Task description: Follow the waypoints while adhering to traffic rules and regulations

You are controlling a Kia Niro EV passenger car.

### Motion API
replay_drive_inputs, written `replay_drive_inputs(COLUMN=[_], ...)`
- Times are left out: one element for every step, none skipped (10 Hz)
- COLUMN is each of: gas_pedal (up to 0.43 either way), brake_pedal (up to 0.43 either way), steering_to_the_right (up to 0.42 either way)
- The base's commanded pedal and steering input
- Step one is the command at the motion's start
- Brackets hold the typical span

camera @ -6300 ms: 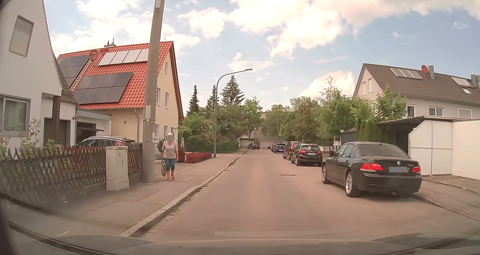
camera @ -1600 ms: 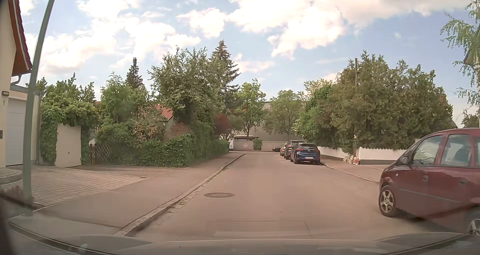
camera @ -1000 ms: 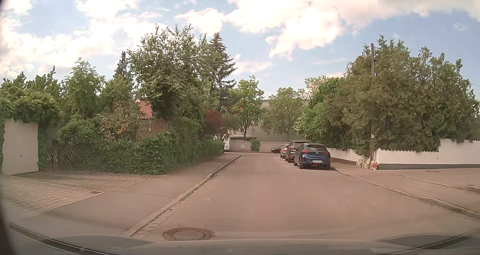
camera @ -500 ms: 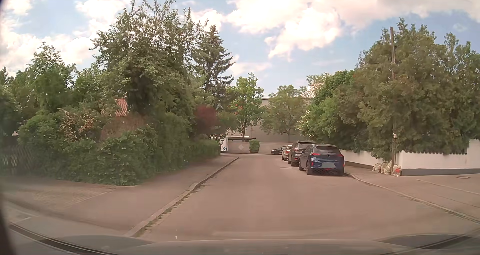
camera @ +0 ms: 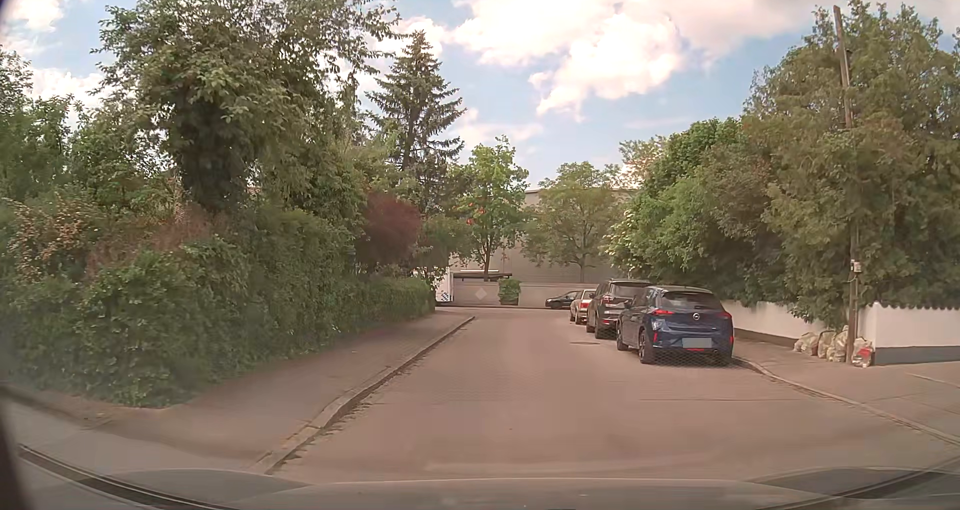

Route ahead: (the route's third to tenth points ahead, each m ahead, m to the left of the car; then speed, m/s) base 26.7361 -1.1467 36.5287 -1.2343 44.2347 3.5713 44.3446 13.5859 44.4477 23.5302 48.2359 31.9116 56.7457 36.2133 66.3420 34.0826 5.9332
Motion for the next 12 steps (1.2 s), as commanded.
replay_drive_inputs(gas_pedal=[0.039,0.039,0.039,0.039,0.028,0.028,0.028,0.020,0.020,0.020,0.000,0.000], brake_pedal=[0.018,0.018,0.018,0.018,0.018,0.018,0.018,0.018,0.018,0.018,0.018,0.018], steering_to_the_right=[-0.006,-0.007,-0.007,-0.008,-0.008,-0.011,-0.012,-0.010,-0.005,0.002,0.005,0.005])
